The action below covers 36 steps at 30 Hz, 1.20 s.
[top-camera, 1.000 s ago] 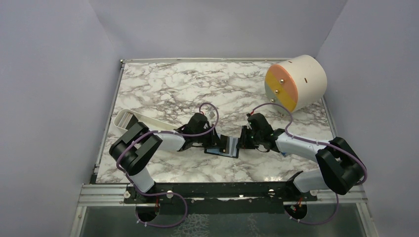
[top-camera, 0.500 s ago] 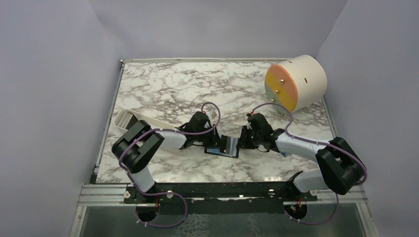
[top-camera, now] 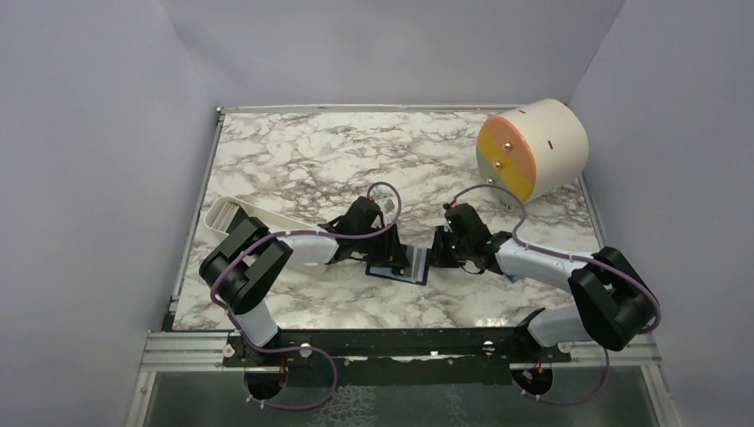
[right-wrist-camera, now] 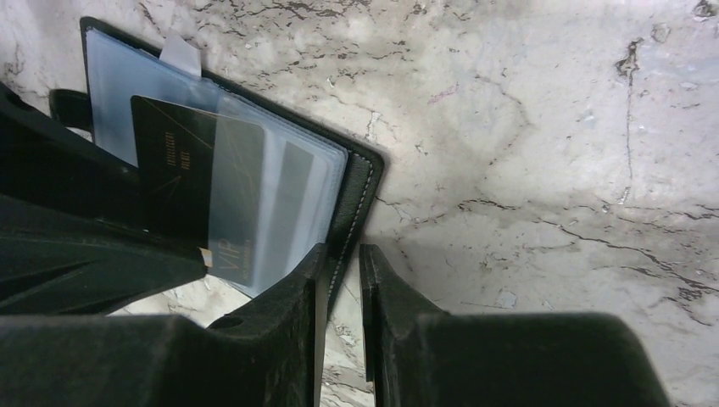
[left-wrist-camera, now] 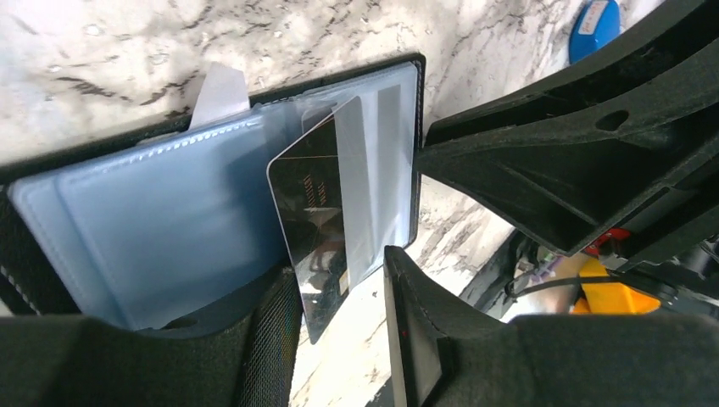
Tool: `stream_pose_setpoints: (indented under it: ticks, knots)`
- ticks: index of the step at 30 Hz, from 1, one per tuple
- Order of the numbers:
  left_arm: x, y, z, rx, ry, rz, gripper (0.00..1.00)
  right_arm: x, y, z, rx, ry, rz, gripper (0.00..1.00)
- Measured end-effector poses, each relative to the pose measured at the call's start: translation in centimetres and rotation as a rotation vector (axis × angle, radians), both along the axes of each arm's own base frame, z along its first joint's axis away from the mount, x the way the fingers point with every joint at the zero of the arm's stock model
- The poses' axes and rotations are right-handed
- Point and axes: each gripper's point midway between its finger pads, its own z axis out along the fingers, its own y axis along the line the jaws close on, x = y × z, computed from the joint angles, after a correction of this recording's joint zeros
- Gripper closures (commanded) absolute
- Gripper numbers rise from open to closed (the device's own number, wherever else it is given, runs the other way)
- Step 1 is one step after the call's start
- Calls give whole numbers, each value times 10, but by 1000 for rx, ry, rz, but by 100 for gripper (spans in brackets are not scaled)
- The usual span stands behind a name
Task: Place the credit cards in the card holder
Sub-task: Insert the credit card into the card holder.
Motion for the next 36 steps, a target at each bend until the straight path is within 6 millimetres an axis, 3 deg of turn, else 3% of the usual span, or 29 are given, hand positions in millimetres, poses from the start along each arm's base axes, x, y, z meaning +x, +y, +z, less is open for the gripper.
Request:
stream_pose_setpoints:
  ticks: [15, 24, 36]
  knots:
    - [14, 22, 4, 138, -91, 80, 55, 2, 0, 5, 7, -18, -2, 80]
    - [26, 23, 24, 150, -212, 119, 52, 3, 1, 8, 16, -29, -3, 80]
    - [33, 22, 24, 148, -246, 131, 51, 5, 4, 11, 34, -33, -11, 81]
